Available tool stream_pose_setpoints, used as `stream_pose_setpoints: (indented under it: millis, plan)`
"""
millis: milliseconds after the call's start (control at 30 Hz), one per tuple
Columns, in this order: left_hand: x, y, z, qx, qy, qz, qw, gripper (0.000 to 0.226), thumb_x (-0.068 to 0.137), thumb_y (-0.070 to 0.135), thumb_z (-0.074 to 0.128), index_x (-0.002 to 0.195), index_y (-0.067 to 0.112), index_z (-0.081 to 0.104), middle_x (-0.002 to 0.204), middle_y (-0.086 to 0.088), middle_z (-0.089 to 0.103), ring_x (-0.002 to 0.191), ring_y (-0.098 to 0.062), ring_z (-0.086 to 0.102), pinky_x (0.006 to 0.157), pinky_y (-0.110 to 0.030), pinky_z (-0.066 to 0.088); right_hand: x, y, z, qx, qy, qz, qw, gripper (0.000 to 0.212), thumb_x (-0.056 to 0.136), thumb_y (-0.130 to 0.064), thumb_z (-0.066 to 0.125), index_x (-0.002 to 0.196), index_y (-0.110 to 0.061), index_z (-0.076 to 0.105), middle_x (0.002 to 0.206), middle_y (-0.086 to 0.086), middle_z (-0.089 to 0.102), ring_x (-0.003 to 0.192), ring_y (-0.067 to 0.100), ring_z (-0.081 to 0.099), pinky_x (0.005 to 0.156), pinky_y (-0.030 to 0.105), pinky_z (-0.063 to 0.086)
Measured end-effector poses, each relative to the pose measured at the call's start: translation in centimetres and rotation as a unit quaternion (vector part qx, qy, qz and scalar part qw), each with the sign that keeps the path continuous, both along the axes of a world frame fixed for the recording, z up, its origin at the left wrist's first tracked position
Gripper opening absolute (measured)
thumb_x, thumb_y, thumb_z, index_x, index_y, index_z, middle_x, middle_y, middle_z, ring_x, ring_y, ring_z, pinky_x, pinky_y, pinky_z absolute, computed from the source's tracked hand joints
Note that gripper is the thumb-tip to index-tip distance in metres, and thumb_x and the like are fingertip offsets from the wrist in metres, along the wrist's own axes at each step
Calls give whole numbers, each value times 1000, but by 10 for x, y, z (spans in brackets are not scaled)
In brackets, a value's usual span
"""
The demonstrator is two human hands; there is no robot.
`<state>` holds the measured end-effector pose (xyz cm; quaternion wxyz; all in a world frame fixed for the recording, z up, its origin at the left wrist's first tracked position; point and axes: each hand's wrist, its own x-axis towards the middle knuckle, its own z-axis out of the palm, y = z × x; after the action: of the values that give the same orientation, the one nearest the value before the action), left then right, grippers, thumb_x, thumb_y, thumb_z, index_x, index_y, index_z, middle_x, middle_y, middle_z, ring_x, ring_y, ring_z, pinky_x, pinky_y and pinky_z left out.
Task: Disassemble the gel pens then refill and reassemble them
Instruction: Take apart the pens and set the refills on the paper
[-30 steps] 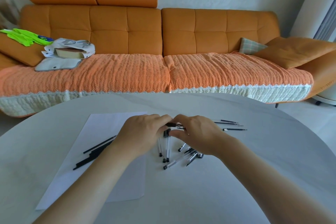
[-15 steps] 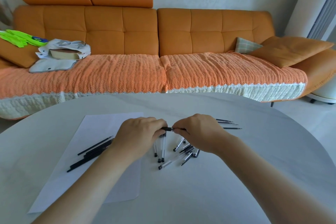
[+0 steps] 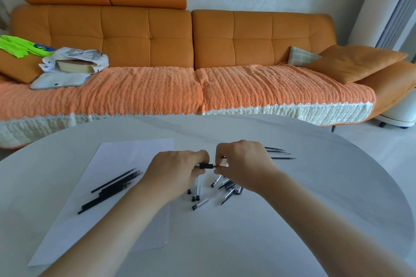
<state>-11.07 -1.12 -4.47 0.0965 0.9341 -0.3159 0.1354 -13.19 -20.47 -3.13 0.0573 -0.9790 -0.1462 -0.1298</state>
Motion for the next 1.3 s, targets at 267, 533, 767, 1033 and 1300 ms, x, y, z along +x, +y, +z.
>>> stream_pose_setpoints:
  millis: [267,533,767,1033,1300]
  plan:
    - [1,1,-1,1,3,19,1000,21,99,45,46,101,33,63,79,12,56,77,-15,60,52,-26,29,2,-1,-2,-42,16,16,999,22,99,-42,50,108,-33,69,85,-8,71,81,15,63,65,28,48]
    - [-3,-4,3,-3,73,20,997,20,97,52,45,108,36,46,79,14,56,74,-15,55,63,-30,40,-1,2,0,-5,-36,-5,999,17,90,-41,65,100,-27,65,76,-6,65,70,20,57,59,28,33]
    - [-2,0,1,-2,27,11,1000,16,100,47,42,103,36,53,63,13,47,63,-11,46,50,-21,26,-2,-2,0,0,13,37,999,33,96,-54,49,123,-40,61,94,-9,73,91,15,66,64,28,42]
    - [0,-5,1,-2,87,50,995,29,104,38,33,89,33,56,59,10,47,59,-12,50,54,-25,34,0,1,-2,-17,-28,19,999,18,94,-43,60,102,-31,69,84,-8,72,78,13,64,57,26,36]
    - [-2,-9,5,12,87,52,995,18,100,48,40,99,37,52,64,13,49,66,-10,50,56,-27,34,-2,0,-2,-4,-47,7,999,15,90,-39,65,97,-26,63,80,-6,68,71,19,59,59,28,35]
